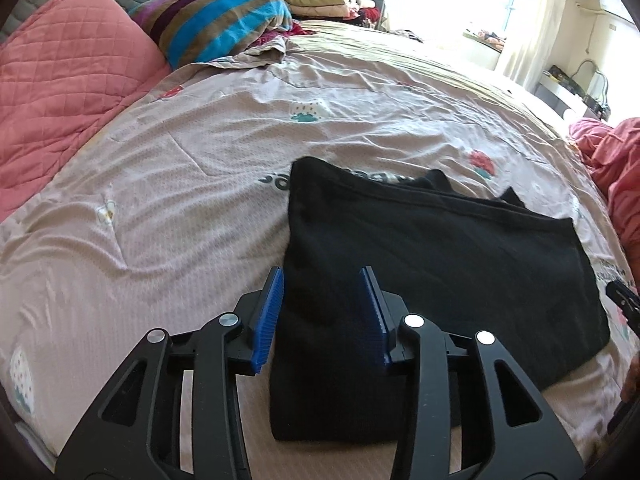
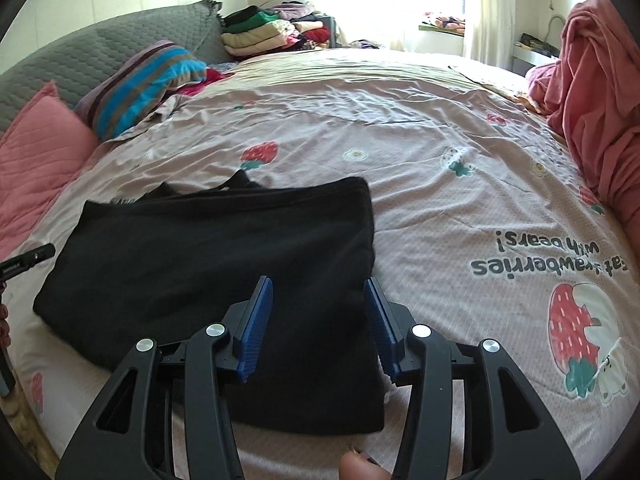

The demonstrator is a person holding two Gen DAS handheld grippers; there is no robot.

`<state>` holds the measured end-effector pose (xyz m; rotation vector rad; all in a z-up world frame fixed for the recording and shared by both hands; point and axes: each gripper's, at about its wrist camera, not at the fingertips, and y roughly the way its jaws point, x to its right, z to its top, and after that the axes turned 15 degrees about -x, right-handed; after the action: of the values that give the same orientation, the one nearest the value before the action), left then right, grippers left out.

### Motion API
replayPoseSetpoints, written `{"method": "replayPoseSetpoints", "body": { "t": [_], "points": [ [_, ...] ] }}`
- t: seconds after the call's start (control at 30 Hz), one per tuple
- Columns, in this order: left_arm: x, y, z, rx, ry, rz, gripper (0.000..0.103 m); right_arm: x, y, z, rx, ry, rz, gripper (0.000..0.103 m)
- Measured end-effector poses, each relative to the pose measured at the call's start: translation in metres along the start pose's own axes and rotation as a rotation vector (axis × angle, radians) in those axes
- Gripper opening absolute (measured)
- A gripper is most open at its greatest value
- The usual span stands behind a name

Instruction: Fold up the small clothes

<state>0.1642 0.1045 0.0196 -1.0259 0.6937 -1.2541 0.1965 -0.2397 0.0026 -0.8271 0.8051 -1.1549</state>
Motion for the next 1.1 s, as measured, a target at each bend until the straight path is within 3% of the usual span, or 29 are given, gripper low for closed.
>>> {"method": "replayPoseSetpoints", "body": {
  "t": [0.5,0.7,1.1],
  "points": [
    [0.035,-0.005,-0.039,-0.067,0.106,-0.023,0.044,-0.039,0.003,-0.026,-0.048,-0.147,0.001,0.048],
    [0.036,0.013,-0.052,-0.123,0.120,-0.001,0.048,-0.022,0.025,-0.037,-0.146,-0.107,-0.019,0.048],
    [0.033,0.007,-0.067,-0.096,0.114,-0.009,0.048,-0.013,0.016,-0.054,-0.113,-0.017,0.037,0.048]
  ]
}}
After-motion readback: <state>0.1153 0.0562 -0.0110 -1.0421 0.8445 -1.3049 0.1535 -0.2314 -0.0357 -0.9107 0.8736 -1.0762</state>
